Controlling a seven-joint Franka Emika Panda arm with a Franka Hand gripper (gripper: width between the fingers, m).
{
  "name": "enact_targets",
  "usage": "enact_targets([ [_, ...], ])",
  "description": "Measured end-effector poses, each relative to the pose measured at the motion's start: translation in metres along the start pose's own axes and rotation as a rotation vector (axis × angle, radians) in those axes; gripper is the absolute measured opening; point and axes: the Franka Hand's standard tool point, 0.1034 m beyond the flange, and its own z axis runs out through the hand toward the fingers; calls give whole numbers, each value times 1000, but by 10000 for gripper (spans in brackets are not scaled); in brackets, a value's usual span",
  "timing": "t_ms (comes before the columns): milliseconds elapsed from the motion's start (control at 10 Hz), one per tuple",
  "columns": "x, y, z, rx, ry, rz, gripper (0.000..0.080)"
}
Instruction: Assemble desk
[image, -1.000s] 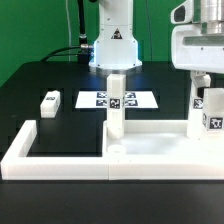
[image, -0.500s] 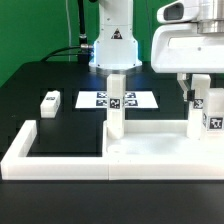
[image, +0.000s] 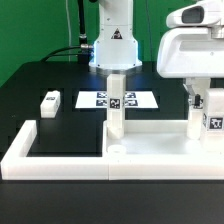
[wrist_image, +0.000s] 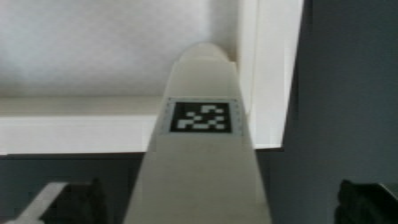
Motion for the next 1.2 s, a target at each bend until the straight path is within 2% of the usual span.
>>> enact_targets([
  [100, 0, 0, 0, 1, 0, 33, 603],
  [200, 0, 0, 0, 1, 0, 98, 428],
  [300, 0, 0, 0, 1, -1, 170, 428],
  [400, 0, 3, 1, 2, -1, 266, 289],
  [700, 5, 9, 2, -18, -33, 608, 289],
  [1000, 1, 13, 2, -31, -66, 1093, 289],
  [1200, 1, 16, 2, 3, -109, 1277, 292],
])
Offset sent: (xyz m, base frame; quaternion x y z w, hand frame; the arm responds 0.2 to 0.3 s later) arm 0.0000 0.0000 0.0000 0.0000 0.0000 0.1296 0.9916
